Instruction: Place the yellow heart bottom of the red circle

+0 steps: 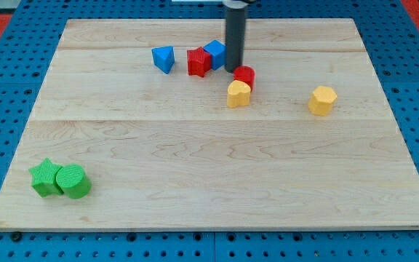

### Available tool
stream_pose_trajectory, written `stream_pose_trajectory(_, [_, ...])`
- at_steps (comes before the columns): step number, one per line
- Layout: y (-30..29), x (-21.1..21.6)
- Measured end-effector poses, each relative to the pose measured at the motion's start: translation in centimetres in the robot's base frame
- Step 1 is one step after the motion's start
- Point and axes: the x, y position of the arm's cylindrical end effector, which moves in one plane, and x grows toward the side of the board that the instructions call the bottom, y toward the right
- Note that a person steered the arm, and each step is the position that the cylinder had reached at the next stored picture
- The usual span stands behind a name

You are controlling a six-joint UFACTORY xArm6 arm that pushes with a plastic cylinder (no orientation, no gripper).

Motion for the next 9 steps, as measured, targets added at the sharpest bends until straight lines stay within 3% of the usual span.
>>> stream_pose_trajectory(3, [0.0, 5.9])
stream_pose_trajectory(4, [-2.2, 3.6])
stream_pose_trajectory(6, [-9.1, 5.4])
stream_pose_trajectory(9, [-4.2, 9.3])
